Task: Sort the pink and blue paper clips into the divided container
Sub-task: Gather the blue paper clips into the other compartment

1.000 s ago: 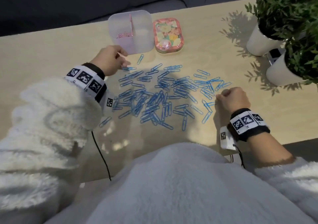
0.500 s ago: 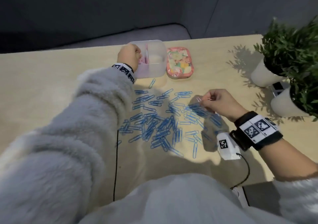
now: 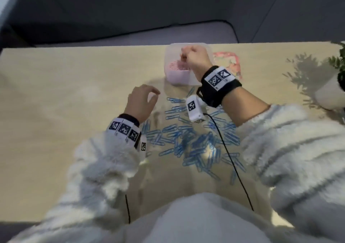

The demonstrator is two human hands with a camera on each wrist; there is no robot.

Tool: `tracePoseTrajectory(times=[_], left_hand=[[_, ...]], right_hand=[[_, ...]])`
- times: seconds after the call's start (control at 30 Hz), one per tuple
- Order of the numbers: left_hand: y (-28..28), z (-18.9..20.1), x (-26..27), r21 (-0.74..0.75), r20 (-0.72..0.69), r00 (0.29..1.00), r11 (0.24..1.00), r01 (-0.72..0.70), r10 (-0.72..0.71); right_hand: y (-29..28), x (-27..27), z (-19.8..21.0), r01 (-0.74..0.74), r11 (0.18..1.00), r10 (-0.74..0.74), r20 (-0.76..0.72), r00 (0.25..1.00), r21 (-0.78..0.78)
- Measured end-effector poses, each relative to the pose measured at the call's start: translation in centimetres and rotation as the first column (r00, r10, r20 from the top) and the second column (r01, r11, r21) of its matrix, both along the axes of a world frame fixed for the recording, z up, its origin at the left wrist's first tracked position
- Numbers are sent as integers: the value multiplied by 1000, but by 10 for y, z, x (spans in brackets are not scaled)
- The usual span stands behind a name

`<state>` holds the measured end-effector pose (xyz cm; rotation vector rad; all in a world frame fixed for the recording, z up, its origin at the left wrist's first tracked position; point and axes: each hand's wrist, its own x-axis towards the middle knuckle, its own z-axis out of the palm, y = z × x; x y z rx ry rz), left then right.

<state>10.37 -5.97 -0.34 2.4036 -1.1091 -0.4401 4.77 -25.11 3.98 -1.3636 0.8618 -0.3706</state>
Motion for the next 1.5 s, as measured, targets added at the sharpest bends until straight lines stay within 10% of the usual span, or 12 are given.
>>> tracePoseTrajectory(times=[0.13, 0.3, 0.4, 0.47, 0.77, 0.9, 1.1, 1.5], left_hand=[[52, -18, -12, 213, -89, 995, 975, 66, -48], [82, -32, -39, 381, -73, 990, 914, 140, -122], [79, -40, -63, 429, -58, 991, 894, 131, -117], [73, -40, -80, 416, -68, 992, 901, 122, -103], [78, -38, -86, 133, -91, 986, 979, 151, -140], [97, -33, -73, 190, -38, 998, 980, 61, -55], [103, -35, -64, 176, -207, 978, 984, 0, 37], [66, -41, -66, 58, -124, 992, 998, 16, -9]], right_hand=[[7, 6, -10, -216, 958, 192, -140, 971, -187], [28, -27, -19, -139, 846, 115, -79, 990, -514], [40, -56, -52, -458, 655, 160, -483, 861, -601], [39, -65, -74, -608, 549, 94, -680, 727, -574], [65, -84, -94, -773, 249, 316, -705, 635, -584], [67, -102, -81, -767, 294, 440, -631, 639, -571], [30, -76, -85, -590, 557, 102, -656, 748, -585], [96, -89, -83, -849, 104, 391, -763, 514, -518]])
